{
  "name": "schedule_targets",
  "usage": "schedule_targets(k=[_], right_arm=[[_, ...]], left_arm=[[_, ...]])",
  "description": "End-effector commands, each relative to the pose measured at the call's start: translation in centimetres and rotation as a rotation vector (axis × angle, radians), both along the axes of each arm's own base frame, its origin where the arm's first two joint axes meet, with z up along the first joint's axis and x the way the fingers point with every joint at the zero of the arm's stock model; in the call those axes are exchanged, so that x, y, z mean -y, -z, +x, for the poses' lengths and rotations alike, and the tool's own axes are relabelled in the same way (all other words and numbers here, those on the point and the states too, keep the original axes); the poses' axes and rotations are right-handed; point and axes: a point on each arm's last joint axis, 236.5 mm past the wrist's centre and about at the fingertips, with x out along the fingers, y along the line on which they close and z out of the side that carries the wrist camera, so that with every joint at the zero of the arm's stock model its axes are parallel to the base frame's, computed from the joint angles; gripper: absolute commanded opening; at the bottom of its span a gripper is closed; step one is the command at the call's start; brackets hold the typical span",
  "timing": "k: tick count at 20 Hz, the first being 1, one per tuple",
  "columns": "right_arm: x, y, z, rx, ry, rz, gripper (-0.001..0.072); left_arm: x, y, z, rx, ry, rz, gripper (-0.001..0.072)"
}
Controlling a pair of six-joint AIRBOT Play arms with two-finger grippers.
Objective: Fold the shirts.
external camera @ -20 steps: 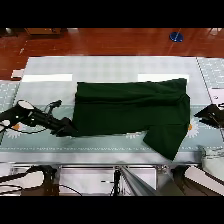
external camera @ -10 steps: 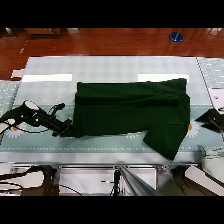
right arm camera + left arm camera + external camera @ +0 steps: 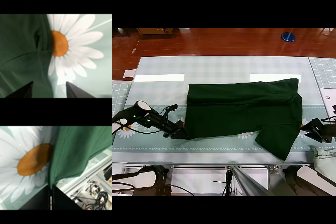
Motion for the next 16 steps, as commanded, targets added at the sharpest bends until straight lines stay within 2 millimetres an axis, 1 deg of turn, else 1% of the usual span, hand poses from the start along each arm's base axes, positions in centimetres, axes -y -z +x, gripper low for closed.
schedule_targets(k=[1, 2, 3, 6, 7, 8, 9, 11, 12, 13, 14, 15, 16], right_arm=[[-1.1, 1.4, 0.5, -0.017, -0.014, 0.018, 0.0486], [-1.7, 1.9, 0.8, -0.025, -0.029, 0.023, 0.0474], [-2.1, 2.3, 1.3, -0.028, -0.036, 0.021, 0.0433], [-2.4, 3.3, 2.8, -0.024, -0.023, -0.020, 0.0204], [-2.6, 3.2, 2.9, -0.023, -0.024, -0.016, 0.0146], [-2.9, 3.0, 2.7, -0.031, -0.035, -0.002, 0.0061], [-3.2, 2.5, 2.4, -0.041, -0.056, 0.019, 0.0043], [-3.8, 0.5, 2.4, -0.023, -0.129, 0.052, 0.0043], [-3.6, -0.9, 2.9, 0.015, -0.159, 0.036, 0.0042], [-3.4, -2.5, 3.6, 0.071, -0.197, 0.014, 0.0042], [-3.3, -4.5, 4.4, 0.144, -0.255, -0.015, 0.0042], [-3.1, -6.2, 5.3, 0.209, -0.279, -0.050, 0.0042], [-2.7, -7.9, 6.8, 0.280, -0.259, -0.086, 0.0042]], left_arm=[[-1.1, 2.0, 2.9, 0.120, -0.054, 0.081, 0.0023], [-1.1, 2.0, 2.9, 0.120, -0.054, 0.081, 0.0023], [-1.1, 2.0, 2.9, 0.120, -0.054, 0.081, 0.0023], [-1.1, 2.0, 3.0, 0.125, -0.055, 0.084, 0.0023], [-1.2, 2.1, 3.2, 0.147, -0.039, 0.082, 0.0023], [-1.2, 2.1, 3.2, 0.161, -0.021, 0.075, 0.0023], [-1.2, 2.0, 3.1, 0.159, -0.025, 0.071, 0.0022], [-1.3, 0.8, 3.2, 0.151, -0.027, 0.042, 0.0022], [-1.2, -0.2, 3.6, 0.161, -0.029, 0.021, 0.0022], [-1.1, -1.6, 4.6, 0.198, -0.034, 0.003, 0.0022], [-0.7, -3.4, 6.0, 0.272, -0.036, -0.027, 0.0022], [-0.1, -5.4, 7.6, 0.337, -0.061, -0.057, 0.0022], [0.5, -7.5, 9.2, 0.402, -0.091, -0.090, 0.0022]])
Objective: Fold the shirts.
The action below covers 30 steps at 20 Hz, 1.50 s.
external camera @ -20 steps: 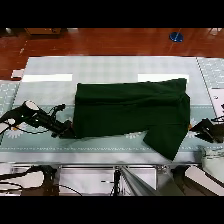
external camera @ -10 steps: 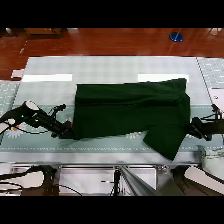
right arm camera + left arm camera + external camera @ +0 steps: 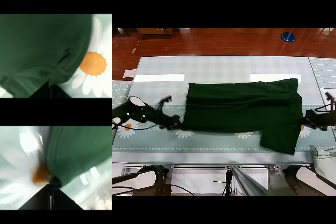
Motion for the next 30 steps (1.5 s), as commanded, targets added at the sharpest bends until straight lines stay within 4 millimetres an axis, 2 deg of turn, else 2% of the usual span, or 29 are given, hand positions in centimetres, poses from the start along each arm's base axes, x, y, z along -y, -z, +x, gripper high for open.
schedule_targets(k=[1, 2, 4, 6, 8, 11, 14, 18, 22, 24, 27, 28, 29, 30], right_arm=[[0.0, -5.9, 3.7, 0.229, -0.034, -0.042, 0.0042], [0.1, -7.4, 5.4, 0.302, 0.000, -0.037, 0.0042], [0.6, -9.5, 7.9, 0.395, 0.069, -0.026, 0.0041], [1.4, -10.4, 9.4, 0.437, 0.101, -0.046, 0.0041], [1.2, -10.9, 11.2, 0.454, 0.076, -0.052, 0.0041], [0.9, -11.4, 15.4, 0.493, 0.051, -0.071, 0.0041], [2.0, -10.9, 20.1, 0.513, 0.120, -0.079, 0.0041], [3.1, -9.0, 24.1, 0.513, 0.157, -0.058, 0.0041], [3.2, -7.0, 28.0, 0.540, 0.198, -0.079, 0.0041], [3.1, -5.0, 29.4, 0.536, 0.226, -0.092, 0.0041], [2.2, -1.7, 30.0, 0.495, 0.219, -0.092, 0.0043], [1.8, -0.7, 29.9, 0.479, 0.212, -0.088, 0.0043], [1.6, 0.1, 29.9, 0.464, 0.209, -0.084, 0.0044], [1.5, 0.6, 29.8, 0.454, 0.209, -0.080, 0.0049]], left_arm=[[2.4, -7.1, 4.5, 0.187, -0.063, -0.153, 0.0021], [2.7, -8.8, 5.8, 0.237, -0.078, -0.176, 0.0021], [2.7, -10.9, 7.8, 0.302, -0.085, -0.189, 0.0021], [2.5, -12.6, 9.6, 0.369, -0.091, -0.182, 0.0022], [1.8, -14.0, 11.8, 0.445, -0.114, -0.157, 0.0021], [0.6, -15.0, 15.0, 0.530, -0.175, -0.114, 0.0021], [0.2, -13.3, 17.0, 0.476, -0.205, -0.118, 0.0021], [-0.2, -9.3, 19.5, 0.363, -0.247, -0.129, 0.0022], [-0.5, -6.2, 21.1, 0.280, -0.281, -0.136, 0.0022], [-0.5, -5.1, 21.7, 0.263, -0.284, -0.138, 0.0023], [-0.1, -4.3, 22.7, 0.255, -0.305, -0.160, 0.0026], [0.2, -4.3, 23.1, 0.256, -0.322, -0.177, 0.0067], [0.6, -4.4, 23.4, 0.259, -0.333, -0.188, 0.0202], [0.7, -4.4, 23.7, 0.265, -0.341, -0.190, 0.0372]])
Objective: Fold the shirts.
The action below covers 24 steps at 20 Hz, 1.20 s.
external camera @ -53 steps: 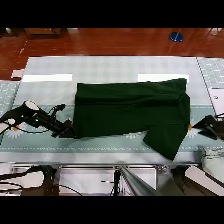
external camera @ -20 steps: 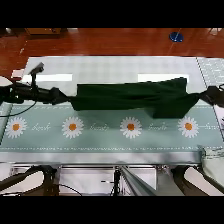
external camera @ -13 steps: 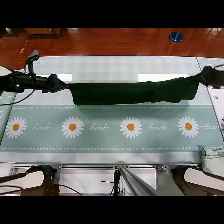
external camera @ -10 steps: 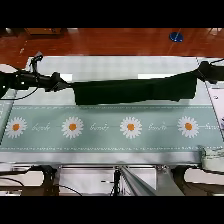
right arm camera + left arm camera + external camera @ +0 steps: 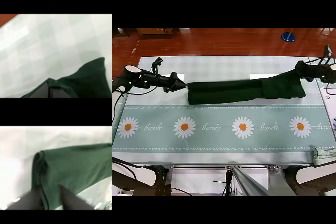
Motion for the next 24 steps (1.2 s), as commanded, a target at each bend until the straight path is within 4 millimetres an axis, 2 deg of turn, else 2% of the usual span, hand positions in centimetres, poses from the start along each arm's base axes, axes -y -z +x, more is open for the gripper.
schedule_targets(k=[1, 2, 3, 4, 5, 7, 8, 9, 11, 13, 15, 16, 21, 24], right_arm=[[-0.3, 2.3, 0.4, -0.028, 0.007, 0.006, 0.0119], [-0.1, 2.0, 0.4, -0.021, 0.013, 0.006, 0.0252], [0.5, 1.1, 0.4, -0.004, 0.023, 0.000, 0.0339], [1.5, -0.4, 0.4, 0.022, 0.034, -0.015, 0.0410], [2.9, -2.5, 0.1, 0.056, 0.049, -0.046, 0.0452], [6.9, -5.8, -1.4, 0.083, 0.098, -0.148, 0.0452], [9.2, -6.4, -3.0, 0.049, 0.136, -0.192, 0.0452], [11.0, -6.2, -4.8, -0.008, 0.152, -0.231, 0.0452], [12.9, -4.0, -8.8, -0.158, 0.124, -0.249, 0.0456], [12.5, -2.0, -11.0, -0.234, 0.043, -0.187, 0.0479], [10.7, -0.6, -11.1, -0.229, -0.005, -0.046, 0.0562], [9.8, -0.2, -10.6, -0.208, -0.018, 0.028, 0.0591], [6.6, 0.9, -6.7, -0.084, -0.002, 0.304, 0.0592], [5.1, 3.2, -6.4, -0.121, -0.022, 0.341, 0.0591]], left_arm=[[0.5, 0.2, 1.2, 0.009, -0.035, -0.028, 0.0519], [0.3, -0.2, 1.3, 0.015, -0.036, -0.029, 0.0571], [-0.2, -0.9, 1.5, 0.023, -0.032, -0.035, 0.0572], [-0.9, -1.8, 1.6, 0.032, -0.026, -0.046, 0.0571], [-1.8, -3.0, 1.6, 0.039, -0.014, -0.061, 0.0571], [-3.4, -5.2, 1.0, 0.044, 0.021, -0.093, 0.0568], [-4.0, -6.2, 0.5, 0.044, 0.038, -0.106, 0.0565], [-4.5, -7.0, 0.0, 0.045, 0.049, -0.114, 0.0524], [-4.8, -8.2, -0.8, 0.050, 0.066, -0.121, 0.0519], [-4.4, -8.9, -1.2, 0.056, 0.084, -0.122, 0.0519], [-3.6, -9.1, -1.8, 0.044, 0.116, -0.133, 0.0519], [-3.1, -9.1, -2.1, 0.039, 0.133, -0.136, 0.0519], [-1.0, -8.9, -2.5, 0.032, 0.182, -0.134, 0.0519], [-0.1, -8.9, -2.7, 0.028, 0.203, -0.135, 0.0519]])
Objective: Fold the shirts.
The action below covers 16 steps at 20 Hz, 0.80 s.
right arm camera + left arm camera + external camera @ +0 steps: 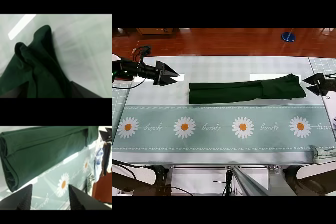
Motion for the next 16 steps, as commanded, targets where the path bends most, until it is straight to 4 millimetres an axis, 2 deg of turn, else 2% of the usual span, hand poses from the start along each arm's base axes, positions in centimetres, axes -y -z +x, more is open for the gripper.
schedule_targets(k=[1, 4, 7, 8, 9, 10, 11, 12, 15, 16], right_arm=[[-2.3, 1.8, 0.9, 0.002, -0.020, 0.097, 0.0591], [-5.3, 3.6, 1.2, -0.030, -0.081, 0.116, 0.0591], [-8.4, 4.2, 1.5, -0.037, -0.159, 0.105, 0.0584], [-9.3, 4.4, 1.5, -0.043, -0.183, 0.098, 0.0557], [-9.9, 4.4, 1.5, -0.045, -0.199, 0.097, 0.0468], [-10.2, 4.3, 1.5, -0.044, -0.203, 0.100, 0.0343], [-10.5, 4.0, 1.5, -0.042, -0.210, 0.110, 0.0176], [-10.5, 3.4, 1.3, -0.037, -0.219, 0.115, 0.0060], [-10.8, -0.1, 0.6, -0.003, -0.290, 0.120, 0.0042], [-10.8, -1.9, 0.1, 0.011, -0.322, 0.106, 0.0042]], left_arm=[[1.2, 0.0, -0.4, -0.003, 0.031, -0.001, 0.0519], [1.6, 0.1, -0.4, -0.005, 0.040, -0.001, 0.0519], [1.8, 0.1, -0.5, -0.005, 0.045, -0.001, 0.0519], [1.8, 0.1, -0.5, -0.005, 0.046, -0.001, 0.0519], [1.9, 0.1, -0.5, -0.006, 0.047, -0.001, 0.0519], [1.9, 0.1, -0.5, -0.006, 0.048, -0.001, 0.0519], [1.9, 0.1, -0.5, -0.006, 0.048, -0.002, 0.0519], [1.9, 0.1, -0.5, -0.006, 0.048, -0.002, 0.0519], [2.0, 0.1, -0.5, -0.018, 0.041, -0.005, 0.0500], [2.1, 0.1, -0.6, -0.032, 0.034, -0.007, 0.0434]])
